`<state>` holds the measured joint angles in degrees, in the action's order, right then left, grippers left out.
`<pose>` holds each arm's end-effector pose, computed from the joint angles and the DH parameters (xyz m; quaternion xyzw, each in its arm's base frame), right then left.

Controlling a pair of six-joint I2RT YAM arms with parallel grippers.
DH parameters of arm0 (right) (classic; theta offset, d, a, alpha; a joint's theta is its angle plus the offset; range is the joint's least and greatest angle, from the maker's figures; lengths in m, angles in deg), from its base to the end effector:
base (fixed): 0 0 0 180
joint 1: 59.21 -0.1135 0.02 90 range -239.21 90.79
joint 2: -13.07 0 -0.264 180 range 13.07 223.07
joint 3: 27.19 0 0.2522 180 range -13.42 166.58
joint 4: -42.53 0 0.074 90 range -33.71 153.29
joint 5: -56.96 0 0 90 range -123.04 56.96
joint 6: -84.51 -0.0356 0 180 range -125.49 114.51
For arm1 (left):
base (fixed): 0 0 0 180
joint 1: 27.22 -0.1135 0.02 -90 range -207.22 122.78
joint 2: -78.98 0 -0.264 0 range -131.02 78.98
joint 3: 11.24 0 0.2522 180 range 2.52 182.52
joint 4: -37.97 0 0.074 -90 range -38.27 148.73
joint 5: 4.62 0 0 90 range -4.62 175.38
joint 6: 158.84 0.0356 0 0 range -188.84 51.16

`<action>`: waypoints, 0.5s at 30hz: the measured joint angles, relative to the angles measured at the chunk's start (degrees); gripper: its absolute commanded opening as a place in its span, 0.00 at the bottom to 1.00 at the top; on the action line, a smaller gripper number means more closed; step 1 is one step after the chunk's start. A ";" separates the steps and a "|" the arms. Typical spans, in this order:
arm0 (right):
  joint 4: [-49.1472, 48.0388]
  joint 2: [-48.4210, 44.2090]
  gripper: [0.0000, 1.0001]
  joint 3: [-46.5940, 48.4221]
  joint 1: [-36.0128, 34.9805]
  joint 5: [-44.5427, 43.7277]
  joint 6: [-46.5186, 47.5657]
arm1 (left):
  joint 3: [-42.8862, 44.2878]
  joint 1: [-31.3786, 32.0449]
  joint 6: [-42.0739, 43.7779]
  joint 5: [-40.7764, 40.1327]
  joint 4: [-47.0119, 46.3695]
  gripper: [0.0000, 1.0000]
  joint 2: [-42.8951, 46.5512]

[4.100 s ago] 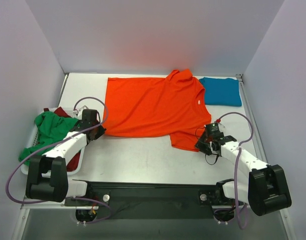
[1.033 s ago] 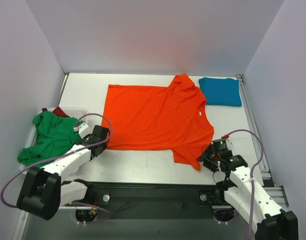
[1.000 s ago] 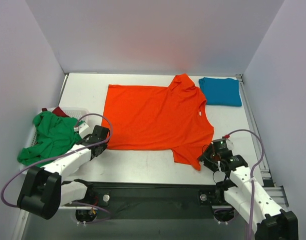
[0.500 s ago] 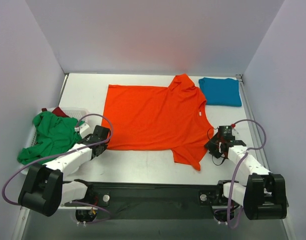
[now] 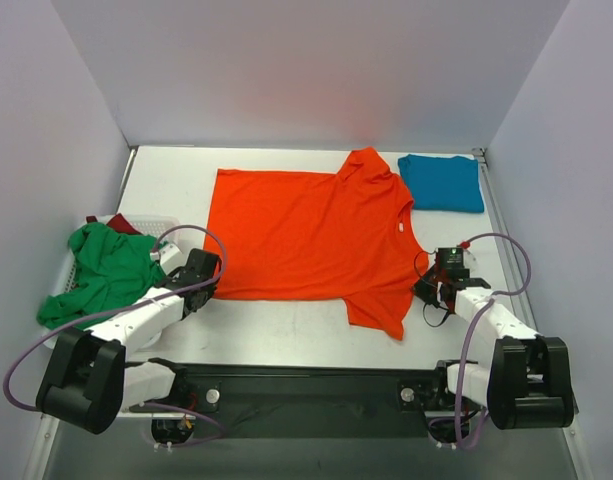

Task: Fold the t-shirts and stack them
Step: Flatten out the tshirt

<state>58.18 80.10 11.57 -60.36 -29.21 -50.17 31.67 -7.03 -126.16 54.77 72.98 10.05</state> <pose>0.2179 0.0068 0.1611 0.3289 0.8590 0.1806 0.3483 0.1962 -0.0528 0.1577 -0.3599 0.8643 0.0483 0.3481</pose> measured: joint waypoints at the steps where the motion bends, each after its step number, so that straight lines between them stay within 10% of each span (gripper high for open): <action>1: 0.00 0.20 0.00 0.00 0.00 -0.02 -0.02 | 0.00 0.00 0.07 0.02 -0.17 0.19 -0.04; 6: 1.62 -0.61 0.00 0.04 0.42 -0.46 0.44 | 0.00 -0.04 0.76 0.70 -0.90 0.00 -0.52; 15: 8.59 -9.22 0.00 0.07 6.84 -0.07 2.97 | -0.09 -0.04 1.73 1.57 -0.63 0.00 4.59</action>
<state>66.77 70.87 11.63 -53.52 -29.27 -47.20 31.58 -7.08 -124.44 56.34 72.35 14.64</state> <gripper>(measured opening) 0.040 0.039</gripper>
